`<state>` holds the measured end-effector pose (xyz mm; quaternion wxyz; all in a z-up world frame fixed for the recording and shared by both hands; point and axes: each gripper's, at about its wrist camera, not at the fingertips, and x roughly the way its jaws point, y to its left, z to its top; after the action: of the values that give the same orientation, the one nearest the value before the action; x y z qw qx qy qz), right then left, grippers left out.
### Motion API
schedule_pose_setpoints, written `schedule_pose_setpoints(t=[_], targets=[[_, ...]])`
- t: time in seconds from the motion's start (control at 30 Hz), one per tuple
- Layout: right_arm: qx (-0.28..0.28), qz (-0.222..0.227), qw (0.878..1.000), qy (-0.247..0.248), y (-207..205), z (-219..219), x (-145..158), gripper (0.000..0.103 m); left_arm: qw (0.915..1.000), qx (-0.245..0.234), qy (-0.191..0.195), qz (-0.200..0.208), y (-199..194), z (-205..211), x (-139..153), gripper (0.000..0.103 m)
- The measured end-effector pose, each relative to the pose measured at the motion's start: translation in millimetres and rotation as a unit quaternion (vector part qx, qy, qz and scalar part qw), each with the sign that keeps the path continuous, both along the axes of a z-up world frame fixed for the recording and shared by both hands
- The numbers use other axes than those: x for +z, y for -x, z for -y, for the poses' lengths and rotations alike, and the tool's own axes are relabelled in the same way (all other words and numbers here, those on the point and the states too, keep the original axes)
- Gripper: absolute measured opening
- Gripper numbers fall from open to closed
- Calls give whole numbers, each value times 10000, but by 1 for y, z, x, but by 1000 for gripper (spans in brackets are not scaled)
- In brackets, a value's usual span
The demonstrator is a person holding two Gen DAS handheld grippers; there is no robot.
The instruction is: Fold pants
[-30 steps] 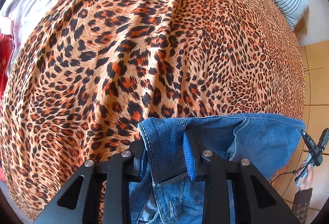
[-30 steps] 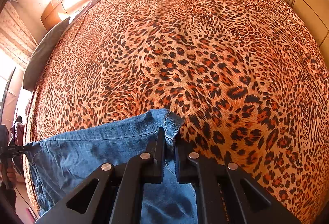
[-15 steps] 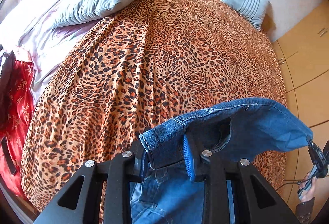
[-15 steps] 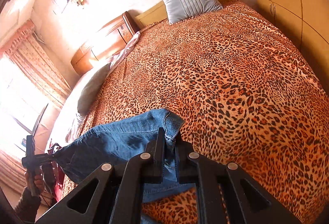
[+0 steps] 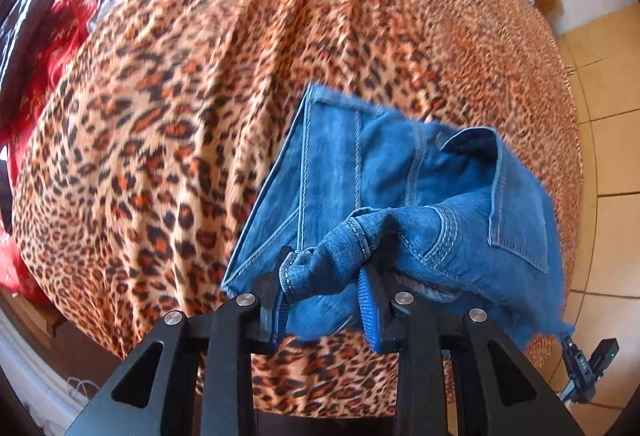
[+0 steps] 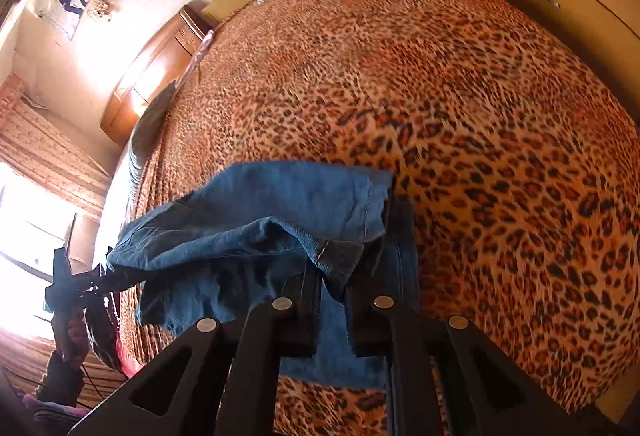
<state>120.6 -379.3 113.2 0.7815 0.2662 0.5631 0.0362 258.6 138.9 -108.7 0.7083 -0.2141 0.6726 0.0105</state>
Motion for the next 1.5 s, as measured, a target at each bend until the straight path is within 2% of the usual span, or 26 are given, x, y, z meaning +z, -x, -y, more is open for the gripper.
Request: schedule_pose_setpoints(t=[0.1, 0.17, 0.2, 0.27, 0.3, 0.37, 0.43, 0.53, 0.6, 0.67, 0.73, 0.8, 0.87, 0.9, 0.93, 0.97, 1.03, 1.1, 1.17, 1.23, 1.3, 1.37, 1.4, 1.47, 1.5], targets=[[-51, -613, 9979, 202, 33, -4, -27, 20, 9994, 35, 165, -299, 17, -9, -15, 34], [-234, -730, 9968, 234, 49, -1, -24, 20, 9995, -24, 196, -236, 25, -13, -5, 48], [-327, -743, 9964, 257, 54, 2, -19, 21, 9997, -84, 114, -202, 29, -16, 3, 51], [-618, -667, 9955, 263, 64, 10, -7, 29, 9999, -90, 89, -102, 38, -20, 18, 60], [-786, -580, 9951, 168, 67, 13, -1, 36, 9998, -77, 204, -38, 43, -22, 26, 61], [-1146, -408, 9924, -165, 72, 19, 7, 43, 9994, 15, 339, 72, 50, -22, 37, 71], [-1499, -298, 9852, -775, 73, 22, 5, 54, 9985, 133, 483, 234, 50, -20, 40, 81], [-1941, -457, 9690, -1460, 65, 12, -12, 58, 9979, 295, 540, 195, 41, -5, 31, 81], [-2222, -531, 9567, -1806, 62, 7, -26, 58, 9954, 551, 772, 103, 35, -4, 20, 81], [-2490, -595, 9469, -1944, 59, 5, -38, 58, 9923, 814, 937, 22, 28, -5, 9, 81], [-2753, -703, 9366, -2051, 57, 3, -51, 58, 9912, 945, 922, -111, 22, -4, -1, 81], [-2973, -851, 9281, -2073, 53, 0, -65, 58, 9922, 958, 746, -297, 12, 0, -19, 78], [-3109, -920, 9228, -2083, 50, -3, -74, 50, 9927, 842, 653, -558, 4, 6, -29, 45], [-3085, -914, 9235, -2087, 44, -4, -75, 17, 9928, 805, 634, -626, -2, 8, -28, 40], [-3056, -858, 9261, -2038, 38, -4, -70, 4, 9933, 785, 592, -600, -9, 8, -23, 28], [-3060, -648, 9266, -2086, 32, 0, -60, 4, 9934, 769, 688, -500, -14, 6, -12, 20], [-3074, -27, 9206, -2407, 26, 5, -27, 4, 9921, 809, 952, -127, -19, -2, 20, 19], [-2870, 458, 9244, -2472, 28, 4, 8, 3, 9925, 692, 938, 373, -18, -10, 53, 19], [-2724, 530, 9271, -2521, 37, -2, 20, 3, 9936, 595, 832, 481, -7, -20, 61, 19], [-2710, 309, 9283, -2526, 51, -10, 7, 4, 9955, 526, 746, 262, 5, -25, 45, 19], [-2826, -66, 9297, -2362, 70, -13, -22, 4, 9969, 498, 591, -179, 13, -19, 8, 19], [-3079, -646, 9246, -2149, 86, -9, -61, 4, 9951, 414, 495, -751, 23, -17, -26, 20], [-3226, -883, 9175, -2150, 93, -9, -78, 4, 9938, 440, 495, -898, 26, -17, -36, 20], [-3464, -1022, 9053, -2237, 105, -10, -93, 5, 9936, 517, 573, -821, 31, -21, -33, 22], [-3443, -1011, 9076, -2180, 107, -10, -93, 7, 9941, 490, 563, -785, 31, -23, -29, 23]])
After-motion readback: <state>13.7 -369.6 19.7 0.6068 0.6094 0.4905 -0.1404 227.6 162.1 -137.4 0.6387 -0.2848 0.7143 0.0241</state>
